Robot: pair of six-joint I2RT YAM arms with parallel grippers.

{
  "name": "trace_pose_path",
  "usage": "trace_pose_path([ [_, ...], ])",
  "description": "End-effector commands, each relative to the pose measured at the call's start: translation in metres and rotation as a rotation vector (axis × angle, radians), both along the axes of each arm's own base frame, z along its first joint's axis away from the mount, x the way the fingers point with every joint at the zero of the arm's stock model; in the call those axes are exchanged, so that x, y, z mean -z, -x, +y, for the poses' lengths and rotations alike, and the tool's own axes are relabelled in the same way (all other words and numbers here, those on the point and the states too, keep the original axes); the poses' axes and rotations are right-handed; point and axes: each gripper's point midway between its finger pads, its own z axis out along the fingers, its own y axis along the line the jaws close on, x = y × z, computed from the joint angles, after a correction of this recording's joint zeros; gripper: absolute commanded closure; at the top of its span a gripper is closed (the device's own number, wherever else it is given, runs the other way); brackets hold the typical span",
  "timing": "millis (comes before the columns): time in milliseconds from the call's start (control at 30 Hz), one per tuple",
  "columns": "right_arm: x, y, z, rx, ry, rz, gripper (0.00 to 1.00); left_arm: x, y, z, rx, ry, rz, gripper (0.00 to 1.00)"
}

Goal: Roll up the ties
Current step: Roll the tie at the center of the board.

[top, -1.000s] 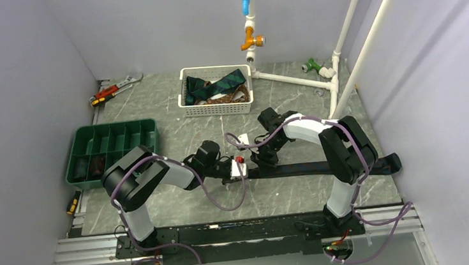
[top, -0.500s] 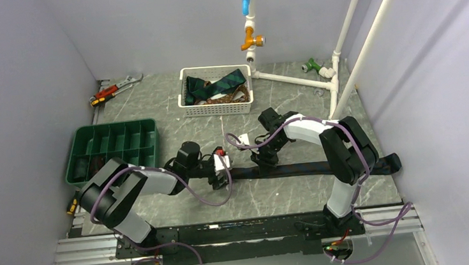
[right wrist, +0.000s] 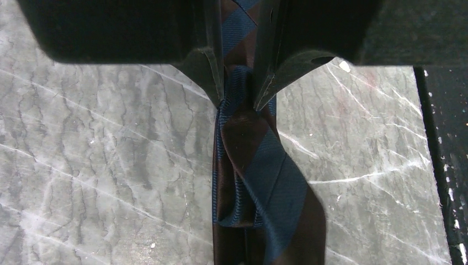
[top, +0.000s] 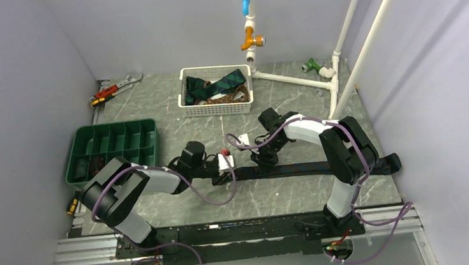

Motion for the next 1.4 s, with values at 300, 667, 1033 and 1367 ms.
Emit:
trace_pose_path([
  [300, 0.001, 0.015, -0.003, -0.031, 0.002, 0.038, 0.75, -0.027, -0.022, -0.07, 0.021, 0.123, -0.051, 0.58],
  [667, -0.022, 0.009, 0.009, 0.039, -0.102, 0.054, 0.67, 0.017, -0.011, -0.058, 0.067, -0.022, -0.051, 0.59],
  [1033, -0.088, -0.022, -0.001, 0.424, -0.168, 0.182, 0.41, 0.034, -0.009, -0.043, 0.054, -0.124, -0.053, 0.61],
  [1367, -0.101, 0.001, 0.013, 0.75, -0.127, 0.689, 0.55, 0.039, -0.007, -0.041, 0.034, -0.158, -0.049, 0.61],
])
